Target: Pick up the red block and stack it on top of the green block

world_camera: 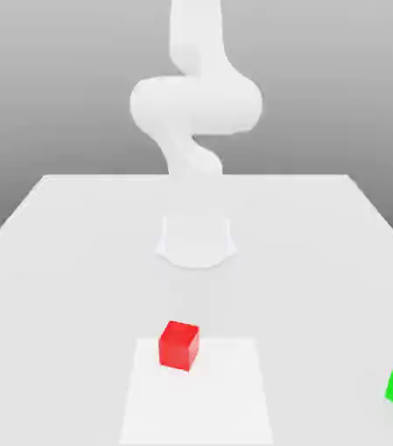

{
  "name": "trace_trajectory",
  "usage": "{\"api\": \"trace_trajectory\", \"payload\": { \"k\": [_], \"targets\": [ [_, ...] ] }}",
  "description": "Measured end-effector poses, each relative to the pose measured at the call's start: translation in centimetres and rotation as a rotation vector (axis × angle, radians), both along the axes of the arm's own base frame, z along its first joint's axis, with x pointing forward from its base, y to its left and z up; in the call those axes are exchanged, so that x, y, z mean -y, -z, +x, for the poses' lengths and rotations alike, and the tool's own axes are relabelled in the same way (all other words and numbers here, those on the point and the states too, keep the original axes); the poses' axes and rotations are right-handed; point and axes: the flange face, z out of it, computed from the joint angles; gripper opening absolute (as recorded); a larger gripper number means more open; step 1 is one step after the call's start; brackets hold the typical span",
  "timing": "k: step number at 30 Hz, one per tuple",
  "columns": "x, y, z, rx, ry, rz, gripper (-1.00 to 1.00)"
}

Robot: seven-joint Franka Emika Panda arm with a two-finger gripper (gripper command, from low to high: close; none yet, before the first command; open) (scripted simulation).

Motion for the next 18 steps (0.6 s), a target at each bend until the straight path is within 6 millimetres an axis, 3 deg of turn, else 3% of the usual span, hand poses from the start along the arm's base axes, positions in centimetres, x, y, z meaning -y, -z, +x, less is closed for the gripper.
{"api": "trace_trajectory", "payload": {
  "k": [4, 9, 13, 18],
  "targets": [
    [0.5, 9.9, 3.7, -0.149, 0.050, 0.020, 0.00],
    [1.4, 22.4, 4.9, -0.334, 0.115, 0.048, 0.00],
    [2.0, 32.5, 3.2, -0.491, 0.174, 0.073, 0.00],
    [2.5, 44.7, -1.9, -0.690, 0.251, 0.106, 0.00]
  ]
}}
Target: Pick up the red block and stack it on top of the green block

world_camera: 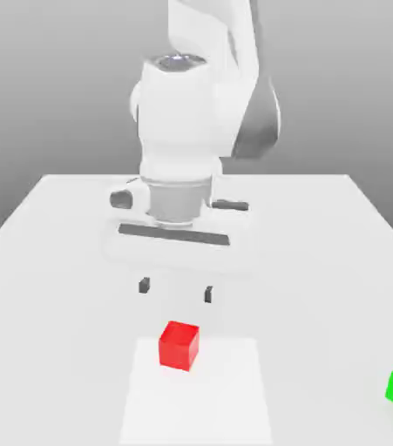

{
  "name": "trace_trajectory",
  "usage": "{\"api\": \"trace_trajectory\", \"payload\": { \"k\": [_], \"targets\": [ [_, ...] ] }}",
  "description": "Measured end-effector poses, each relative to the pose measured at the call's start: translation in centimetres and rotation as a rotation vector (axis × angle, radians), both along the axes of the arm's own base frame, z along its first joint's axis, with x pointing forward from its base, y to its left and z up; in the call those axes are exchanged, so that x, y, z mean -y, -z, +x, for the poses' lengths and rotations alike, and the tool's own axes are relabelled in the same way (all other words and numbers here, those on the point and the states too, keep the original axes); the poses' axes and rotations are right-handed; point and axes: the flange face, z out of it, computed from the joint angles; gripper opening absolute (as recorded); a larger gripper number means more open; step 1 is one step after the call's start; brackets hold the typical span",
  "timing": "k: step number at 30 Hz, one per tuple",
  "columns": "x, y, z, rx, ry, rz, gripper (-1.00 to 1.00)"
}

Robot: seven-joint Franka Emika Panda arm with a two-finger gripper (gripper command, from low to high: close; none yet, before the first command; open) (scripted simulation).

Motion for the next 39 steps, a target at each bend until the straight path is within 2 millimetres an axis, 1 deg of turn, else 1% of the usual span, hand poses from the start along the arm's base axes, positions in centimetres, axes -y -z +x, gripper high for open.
{"api": "trace_trajectory", "payload": {
  "k": [2, 6, 7, 12, 13, 14, 16, 21, 22, 24, 27, 31, 34, 36, 37, 38, 39],
  "targets": [
    [0.1, 2.5, -0.5, -0.019, 0.010, 0.003, 0.00],
    [0.0, 6.2, -0.9, -0.025, 0.010, 0.003, 0.00],
    [0.0, 6.8, -0.9, -0.026, 0.010, 0.003, -1.00],
    [0.0, 6.8, -0.9, -0.025, 0.011, 0.003, -1.00],
    [0.0, 7.1, -1.0, -0.025, 0.010, 0.003, -1.00],
    [0.0, 6.8, -0.9, -0.025, 0.010, 0.003, -1.00],
    [0.0, 5.5, -0.8, -0.025, 0.011, 0.003, -1.00],
    [0.0, 1.3, -0.9, -0.025, 0.010, 0.003, -1.00],
    [-1.0, 0.8, -0.4, -0.027, -0.028, 0.001, -1.00],
    [-4.3, 0.2, 1.4, -0.030, -0.147, -0.005, -1.00],
    [-10.1, -0.5, 4.0, -0.034, -0.338, -0.012, -1.00],
    [-18.8, -1.4, 6.1, -0.036, -0.589, -0.017, -1.00],
    [-25.3, -2.1, 6.7, -0.034, -0.761, -0.016, -1.00],
    [-30.1, -2.7, 6.3, -0.030, -0.882, -0.013, -1.00],
    [-32.1, -2.8, 6.0, -0.028, -0.932, -0.011, -1.00],
    [-33.2, -2.1, 5.9, -0.026, -0.957, -0.010, -1.00],
    [-33.7, -1.0, 5.8, -0.025, -0.969, -0.009, -1.00]
  ]
}}
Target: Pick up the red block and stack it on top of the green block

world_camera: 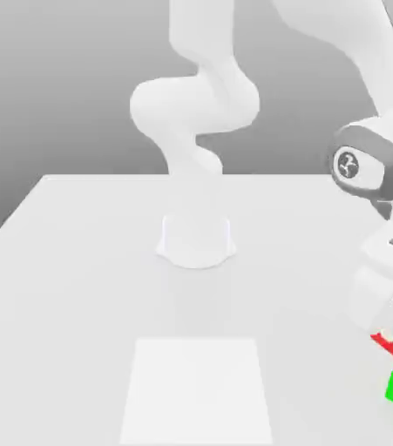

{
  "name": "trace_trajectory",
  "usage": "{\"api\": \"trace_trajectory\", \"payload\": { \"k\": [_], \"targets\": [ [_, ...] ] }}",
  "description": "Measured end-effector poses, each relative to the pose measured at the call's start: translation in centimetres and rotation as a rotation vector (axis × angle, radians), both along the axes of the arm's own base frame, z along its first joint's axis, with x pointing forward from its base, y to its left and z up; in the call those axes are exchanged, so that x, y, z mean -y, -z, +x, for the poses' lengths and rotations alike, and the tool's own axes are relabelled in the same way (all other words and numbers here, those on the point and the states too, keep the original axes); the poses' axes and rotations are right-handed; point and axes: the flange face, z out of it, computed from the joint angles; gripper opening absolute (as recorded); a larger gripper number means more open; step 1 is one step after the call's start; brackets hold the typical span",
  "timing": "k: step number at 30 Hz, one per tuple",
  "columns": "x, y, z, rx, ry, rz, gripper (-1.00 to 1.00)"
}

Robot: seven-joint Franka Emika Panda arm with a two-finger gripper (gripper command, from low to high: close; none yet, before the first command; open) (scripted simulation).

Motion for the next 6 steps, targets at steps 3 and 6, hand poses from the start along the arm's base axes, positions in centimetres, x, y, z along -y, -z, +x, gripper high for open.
{"api": "trace_trajectory", "payload": {
  "k": [3, 6],
  "targets": [
    [-0.4, 3.7, -0.2, 0.000, -0.012, 0.000, 1.00],
    [-0.4, 3.7, -0.2, 0.000, -0.012, 0.000, 1.00]
  ]
}}
